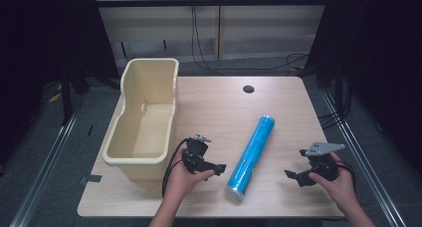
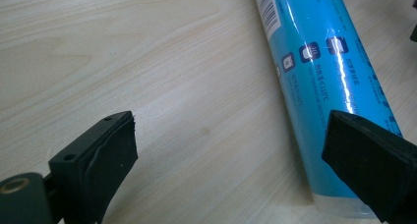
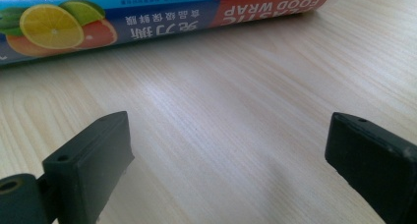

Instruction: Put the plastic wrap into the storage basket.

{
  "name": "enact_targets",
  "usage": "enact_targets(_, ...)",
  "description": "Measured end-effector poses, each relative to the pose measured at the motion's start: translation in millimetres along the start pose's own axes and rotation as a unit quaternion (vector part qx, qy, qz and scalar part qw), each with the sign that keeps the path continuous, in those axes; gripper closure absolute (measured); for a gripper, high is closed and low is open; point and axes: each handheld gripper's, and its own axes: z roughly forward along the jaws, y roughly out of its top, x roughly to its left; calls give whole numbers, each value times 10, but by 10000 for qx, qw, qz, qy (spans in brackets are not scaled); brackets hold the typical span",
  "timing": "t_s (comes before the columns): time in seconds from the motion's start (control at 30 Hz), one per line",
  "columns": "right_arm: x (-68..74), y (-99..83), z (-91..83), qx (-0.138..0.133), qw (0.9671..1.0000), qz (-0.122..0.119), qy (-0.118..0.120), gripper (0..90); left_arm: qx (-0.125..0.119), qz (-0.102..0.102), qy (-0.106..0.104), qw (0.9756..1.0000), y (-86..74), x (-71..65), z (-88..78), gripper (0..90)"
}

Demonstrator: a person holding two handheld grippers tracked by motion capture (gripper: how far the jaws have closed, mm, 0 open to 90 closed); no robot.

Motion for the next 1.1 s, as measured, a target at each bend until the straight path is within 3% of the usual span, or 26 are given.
enact_targets(0.23, 1, -13, -21, -20, 10000, 13, -17, 35, 113, 32, -56, 9999, 98, -75, 54, 58)
enact_targets(0.77, -5, -22, -30, -101, 9999, 21, -72, 37, 448, 187, -245, 9985, 495, -231, 190, 45)
enact_targets(0.93, -1, -16, -24, -116, 9999, 2, -58, 37, 557, 125, -225, 9981, 609, -283, 328, 44)
enact_targets(1.1, -14, -24, -24, -112, 9999, 17, -61, 37, 635, 179, -339, 9972, 671, -313, 430, 35)
